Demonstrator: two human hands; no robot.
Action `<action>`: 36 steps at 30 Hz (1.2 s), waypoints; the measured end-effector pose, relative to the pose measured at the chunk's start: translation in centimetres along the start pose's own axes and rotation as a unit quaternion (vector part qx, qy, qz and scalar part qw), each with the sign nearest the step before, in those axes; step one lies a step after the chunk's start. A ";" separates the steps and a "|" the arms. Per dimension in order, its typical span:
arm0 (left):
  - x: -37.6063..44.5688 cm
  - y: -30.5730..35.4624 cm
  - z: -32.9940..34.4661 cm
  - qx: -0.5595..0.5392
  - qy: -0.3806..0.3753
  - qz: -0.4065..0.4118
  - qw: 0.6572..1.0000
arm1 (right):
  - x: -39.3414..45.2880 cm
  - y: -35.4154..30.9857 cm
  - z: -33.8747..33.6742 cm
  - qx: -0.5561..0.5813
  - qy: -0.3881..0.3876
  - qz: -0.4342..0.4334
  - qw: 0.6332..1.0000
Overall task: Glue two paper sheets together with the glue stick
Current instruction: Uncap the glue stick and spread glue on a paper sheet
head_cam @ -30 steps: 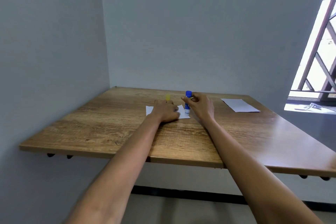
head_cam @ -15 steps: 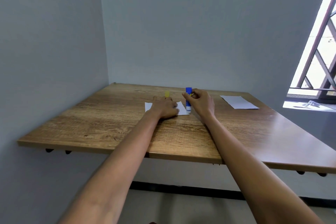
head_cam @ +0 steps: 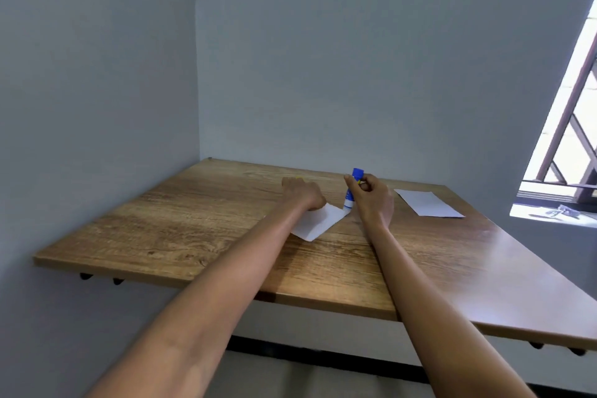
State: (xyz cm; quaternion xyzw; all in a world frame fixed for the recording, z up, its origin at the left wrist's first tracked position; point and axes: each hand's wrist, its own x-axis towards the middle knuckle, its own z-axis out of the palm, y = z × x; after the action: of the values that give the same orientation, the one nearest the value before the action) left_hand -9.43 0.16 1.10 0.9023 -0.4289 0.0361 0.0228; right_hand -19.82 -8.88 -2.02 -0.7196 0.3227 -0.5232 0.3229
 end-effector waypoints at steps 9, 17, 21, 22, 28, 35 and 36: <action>-0.1 -4.9 0.1 -0.088 -0.024 0.190 0.978 | 1.2 0.9 0.6 -0.020 -0.004 0.009 1.000; 0.0 -3.6 -0.1 -0.072 -0.195 0.216 0.954 | 1.5 1.0 0.7 -0.026 0.005 0.010 1.000; -0.1 -1.2 0.9 -0.033 -0.145 0.163 0.975 | 1.9 1.3 0.7 -0.033 0.010 0.009 0.999; -0.1 -0.4 1.3 -0.015 -0.120 0.152 0.981 | 2.1 1.4 0.7 -0.035 0.014 0.005 0.999; 1.1 2.5 1.6 0.062 -0.069 0.107 0.990 | 3.6 2.5 0.5 -0.070 0.019 -0.014 0.997; 1.6 3.2 2.0 0.101 -0.026 0.097 0.990 | 5.6 3.6 1.2 -0.120 -0.009 -0.028 0.992; 1.4 3.3 2.1 0.104 -0.007 0.099 0.990 | 5.8 3.6 1.3 -0.131 -0.016 -0.030 0.991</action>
State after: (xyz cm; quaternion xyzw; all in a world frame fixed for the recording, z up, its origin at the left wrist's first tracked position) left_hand -11.06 -3.17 -0.81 0.8530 -0.5104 0.0762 -0.0775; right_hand -17.57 -15.48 -2.06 -0.7735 0.3614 -0.4743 0.2149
